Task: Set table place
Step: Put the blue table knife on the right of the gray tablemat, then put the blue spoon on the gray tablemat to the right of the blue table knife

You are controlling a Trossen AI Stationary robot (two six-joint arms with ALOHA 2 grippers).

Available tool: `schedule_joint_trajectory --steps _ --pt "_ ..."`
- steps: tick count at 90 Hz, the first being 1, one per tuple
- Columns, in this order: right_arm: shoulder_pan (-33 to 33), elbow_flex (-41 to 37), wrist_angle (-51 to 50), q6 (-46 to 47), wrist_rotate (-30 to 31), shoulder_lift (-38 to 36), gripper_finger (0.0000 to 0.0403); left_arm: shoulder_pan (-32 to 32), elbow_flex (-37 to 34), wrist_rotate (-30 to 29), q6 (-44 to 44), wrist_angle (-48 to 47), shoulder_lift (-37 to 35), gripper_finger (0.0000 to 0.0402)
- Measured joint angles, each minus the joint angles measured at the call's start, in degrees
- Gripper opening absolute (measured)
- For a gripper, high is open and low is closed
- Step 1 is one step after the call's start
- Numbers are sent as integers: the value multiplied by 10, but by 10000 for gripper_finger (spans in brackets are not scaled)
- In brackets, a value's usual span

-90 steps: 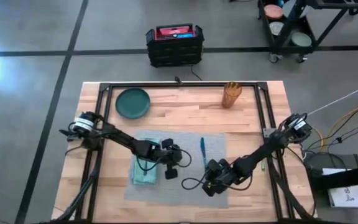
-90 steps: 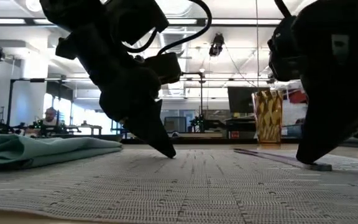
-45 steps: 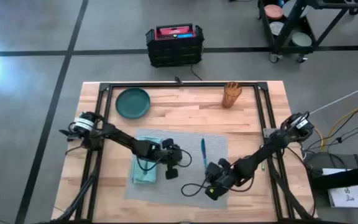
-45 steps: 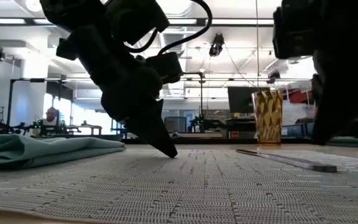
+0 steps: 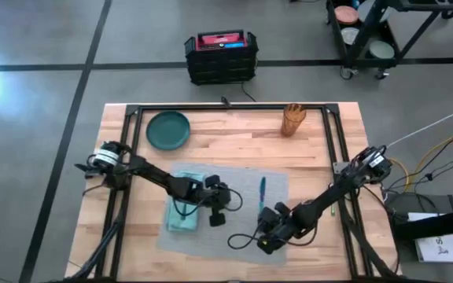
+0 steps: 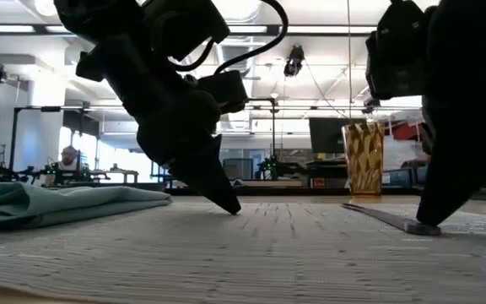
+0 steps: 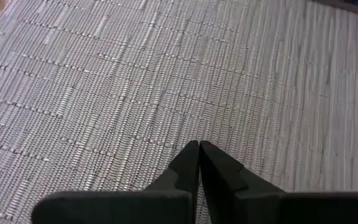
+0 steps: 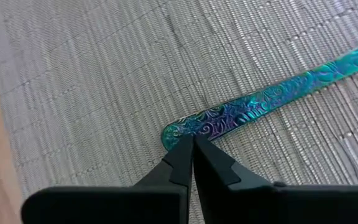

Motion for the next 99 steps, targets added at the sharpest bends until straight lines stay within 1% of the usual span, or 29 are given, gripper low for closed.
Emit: schedule_joint_trajectory --steps 28,41,53,64,80,85,90,99 --pt "0 0 12 -4 -15 0 0 0 0 0 0 0 0 0" --pt "4 0 20 -23 -21 0 0 0 0 0 0 0 0 0" --pt "6 0 21 -29 -40 0 0 0 0 0 0 0 0 0" --pt "6 0 21 -35 -41 0 0 0 0 0 0 0 0 0" --pt "6 21 11 -93 -45 -9 0 0 0 0 0 2 -1 0" --pt "3 36 -11 -119 -45 -20 0 0 0 0 0 1 -4 0" --pt "-1 58 -64 -138 -44 -34 0 0 0 0 0 0 -14 0" --pt "-12 100 -229 -142 -25 -61 0 0 0 0 0 -1 -40 0"
